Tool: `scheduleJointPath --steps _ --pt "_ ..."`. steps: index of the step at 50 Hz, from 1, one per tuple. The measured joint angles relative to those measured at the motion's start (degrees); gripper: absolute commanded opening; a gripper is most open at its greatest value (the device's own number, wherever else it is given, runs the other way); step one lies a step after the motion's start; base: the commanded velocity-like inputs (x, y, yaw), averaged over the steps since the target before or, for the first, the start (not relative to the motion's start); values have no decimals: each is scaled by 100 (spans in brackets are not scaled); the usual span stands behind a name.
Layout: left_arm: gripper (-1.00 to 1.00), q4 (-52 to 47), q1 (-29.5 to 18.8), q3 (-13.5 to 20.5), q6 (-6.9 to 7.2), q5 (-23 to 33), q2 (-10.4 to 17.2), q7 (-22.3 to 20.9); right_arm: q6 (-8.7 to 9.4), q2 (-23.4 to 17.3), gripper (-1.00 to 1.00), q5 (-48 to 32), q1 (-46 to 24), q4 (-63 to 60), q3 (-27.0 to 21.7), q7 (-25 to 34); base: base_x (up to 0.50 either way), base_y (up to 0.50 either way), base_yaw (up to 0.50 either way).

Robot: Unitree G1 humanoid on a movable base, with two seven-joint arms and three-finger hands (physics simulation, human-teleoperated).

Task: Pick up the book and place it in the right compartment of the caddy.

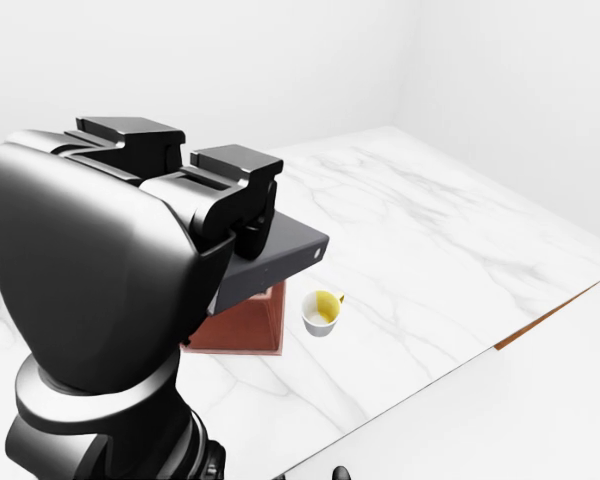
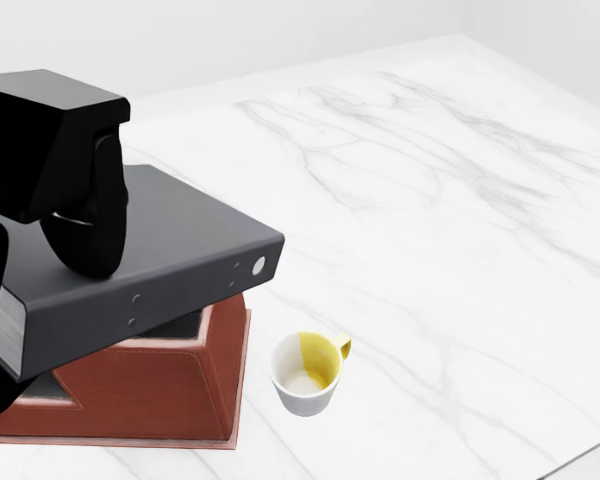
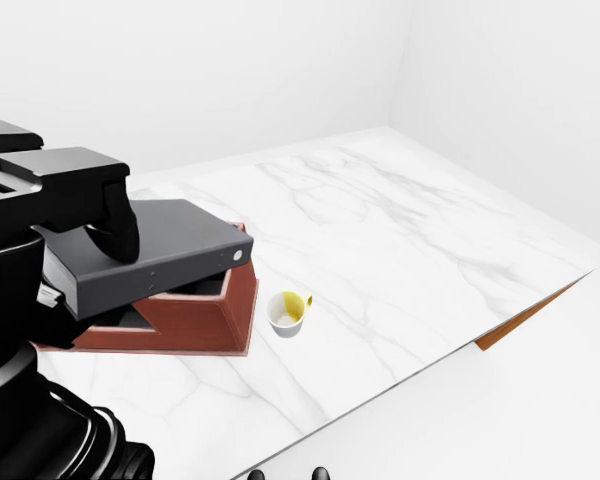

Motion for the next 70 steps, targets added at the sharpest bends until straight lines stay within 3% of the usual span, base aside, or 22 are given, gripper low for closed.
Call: scheduleJointPath --steps 26,70 --pt "-100 349 -566 155 0 104 348 -341 0 23 100 -37 -1 -10 22 24 0 0 0" --pt "-100 1380 -303 666 0 -11 1068 139 0 36 100 -87 -7 -18 49 51 0 0 0"
